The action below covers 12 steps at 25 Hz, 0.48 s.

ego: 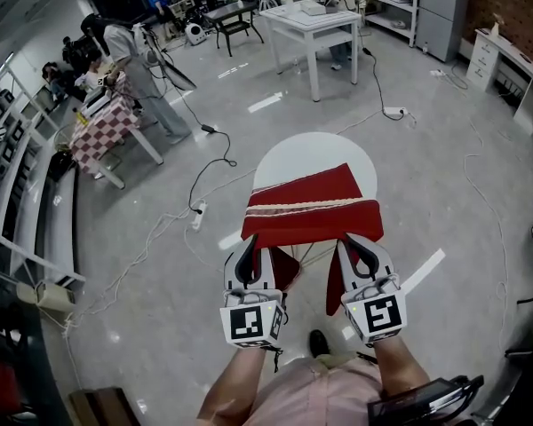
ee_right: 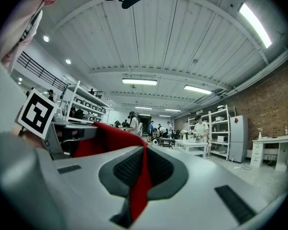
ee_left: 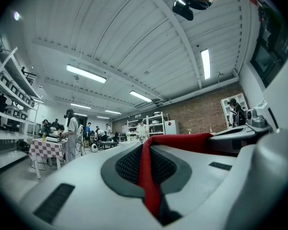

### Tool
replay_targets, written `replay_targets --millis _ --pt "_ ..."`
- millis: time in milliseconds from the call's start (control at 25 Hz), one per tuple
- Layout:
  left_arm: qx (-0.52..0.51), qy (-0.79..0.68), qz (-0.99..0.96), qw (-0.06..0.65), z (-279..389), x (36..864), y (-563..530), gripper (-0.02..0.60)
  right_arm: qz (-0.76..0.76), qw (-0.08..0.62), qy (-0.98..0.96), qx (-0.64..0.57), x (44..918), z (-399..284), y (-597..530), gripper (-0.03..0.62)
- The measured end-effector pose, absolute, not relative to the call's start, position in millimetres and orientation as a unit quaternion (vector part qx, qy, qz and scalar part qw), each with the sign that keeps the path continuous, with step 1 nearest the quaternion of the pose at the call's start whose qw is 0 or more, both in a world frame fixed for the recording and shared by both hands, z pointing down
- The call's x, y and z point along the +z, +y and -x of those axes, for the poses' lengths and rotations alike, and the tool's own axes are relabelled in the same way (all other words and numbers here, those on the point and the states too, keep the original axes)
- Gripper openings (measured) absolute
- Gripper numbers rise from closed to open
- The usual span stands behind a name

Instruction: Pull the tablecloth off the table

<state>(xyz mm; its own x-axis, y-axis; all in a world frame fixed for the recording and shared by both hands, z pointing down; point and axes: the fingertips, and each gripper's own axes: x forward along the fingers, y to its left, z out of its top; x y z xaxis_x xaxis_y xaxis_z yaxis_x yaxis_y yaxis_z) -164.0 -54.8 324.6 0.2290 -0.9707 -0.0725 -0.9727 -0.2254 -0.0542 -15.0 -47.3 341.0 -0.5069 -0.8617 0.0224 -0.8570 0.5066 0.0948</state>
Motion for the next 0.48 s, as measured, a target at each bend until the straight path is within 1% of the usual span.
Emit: replay_targets --millis 160,320,480 --pt "0.011 0.627 0.778 0.046 161 324 -52 0.037 -0.486 0.026 -0.872 -0.057 340 12 -45 0.028" --pt "0.010 0.628 0.777 0.051 152 324 -44 0.037 -0.493 0.028 -0.869 -0.031 341 2 -39 0.028" --pt "0.010 0.631 0.774 0.052 151 326 -36 0.037 -0.486 0.021 -0.873 -0.037 343 2 -32 0.028"
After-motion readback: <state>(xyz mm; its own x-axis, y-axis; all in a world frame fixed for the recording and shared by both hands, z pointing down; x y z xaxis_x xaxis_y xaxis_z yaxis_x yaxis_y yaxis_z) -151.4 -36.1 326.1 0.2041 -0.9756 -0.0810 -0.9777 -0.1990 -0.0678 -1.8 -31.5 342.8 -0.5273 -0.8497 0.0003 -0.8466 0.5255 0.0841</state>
